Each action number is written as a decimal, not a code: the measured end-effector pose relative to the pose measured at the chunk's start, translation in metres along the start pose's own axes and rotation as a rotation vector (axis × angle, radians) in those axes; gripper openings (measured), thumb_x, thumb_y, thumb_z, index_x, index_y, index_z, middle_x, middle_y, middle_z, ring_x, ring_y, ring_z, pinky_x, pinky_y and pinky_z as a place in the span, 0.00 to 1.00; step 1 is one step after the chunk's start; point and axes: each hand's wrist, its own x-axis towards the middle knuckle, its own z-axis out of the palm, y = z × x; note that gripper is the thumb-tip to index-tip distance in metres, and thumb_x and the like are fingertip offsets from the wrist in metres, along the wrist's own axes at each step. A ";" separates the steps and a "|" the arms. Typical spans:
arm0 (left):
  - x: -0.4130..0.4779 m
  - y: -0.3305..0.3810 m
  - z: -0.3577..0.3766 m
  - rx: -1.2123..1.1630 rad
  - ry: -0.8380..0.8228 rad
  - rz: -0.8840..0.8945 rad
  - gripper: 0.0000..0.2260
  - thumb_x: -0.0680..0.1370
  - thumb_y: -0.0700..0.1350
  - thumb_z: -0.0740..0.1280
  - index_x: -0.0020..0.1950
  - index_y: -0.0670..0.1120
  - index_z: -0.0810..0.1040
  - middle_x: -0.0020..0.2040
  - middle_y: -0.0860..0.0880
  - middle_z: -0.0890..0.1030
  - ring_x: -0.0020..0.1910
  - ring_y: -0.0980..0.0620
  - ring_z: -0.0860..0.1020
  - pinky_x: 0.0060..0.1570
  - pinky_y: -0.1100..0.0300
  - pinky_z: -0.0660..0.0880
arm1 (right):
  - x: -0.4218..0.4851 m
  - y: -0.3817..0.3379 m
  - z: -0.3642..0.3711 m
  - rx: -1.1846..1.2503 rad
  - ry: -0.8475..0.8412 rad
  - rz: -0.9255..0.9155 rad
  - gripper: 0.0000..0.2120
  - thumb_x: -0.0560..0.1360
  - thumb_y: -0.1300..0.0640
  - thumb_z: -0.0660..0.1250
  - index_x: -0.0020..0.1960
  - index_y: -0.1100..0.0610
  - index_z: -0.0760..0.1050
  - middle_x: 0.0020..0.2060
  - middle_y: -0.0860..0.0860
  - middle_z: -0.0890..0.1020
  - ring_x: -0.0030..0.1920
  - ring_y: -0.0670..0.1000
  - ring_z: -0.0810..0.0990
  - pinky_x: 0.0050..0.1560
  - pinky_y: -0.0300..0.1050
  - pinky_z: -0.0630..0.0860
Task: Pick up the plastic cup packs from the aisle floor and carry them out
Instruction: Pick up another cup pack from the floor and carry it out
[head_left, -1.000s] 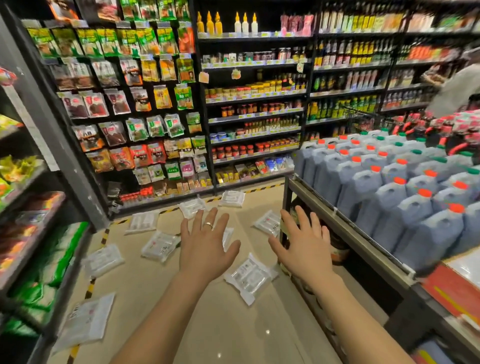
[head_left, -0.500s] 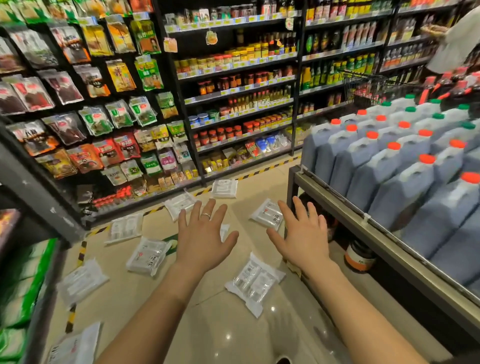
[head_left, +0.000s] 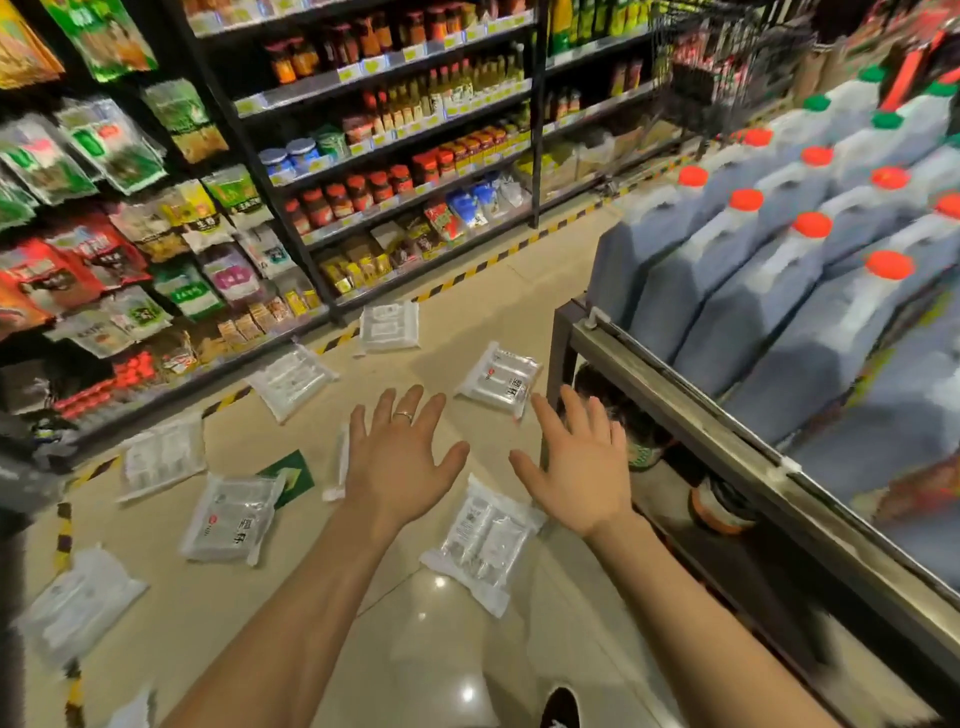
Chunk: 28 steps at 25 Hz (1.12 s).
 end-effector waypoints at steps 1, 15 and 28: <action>0.017 -0.002 0.015 -0.008 -0.017 0.025 0.36 0.74 0.68 0.42 0.79 0.56 0.56 0.80 0.51 0.56 0.79 0.46 0.51 0.74 0.43 0.46 | 0.009 0.004 0.015 0.007 -0.018 0.030 0.35 0.76 0.34 0.55 0.79 0.45 0.51 0.79 0.54 0.53 0.77 0.62 0.50 0.74 0.62 0.51; 0.209 -0.125 0.412 -0.156 -0.362 0.341 0.39 0.72 0.70 0.41 0.80 0.55 0.55 0.79 0.49 0.59 0.78 0.46 0.56 0.75 0.44 0.50 | 0.077 0.047 0.410 0.029 -0.151 0.507 0.34 0.77 0.38 0.61 0.78 0.47 0.55 0.78 0.56 0.56 0.77 0.64 0.54 0.72 0.62 0.61; 0.239 -0.135 0.800 -0.159 -0.319 0.283 0.32 0.79 0.64 0.44 0.80 0.51 0.54 0.75 0.36 0.65 0.73 0.38 0.64 0.67 0.42 0.64 | 0.061 0.133 0.767 0.154 -0.238 0.715 0.31 0.79 0.36 0.53 0.78 0.38 0.45 0.80 0.50 0.43 0.79 0.55 0.43 0.76 0.54 0.49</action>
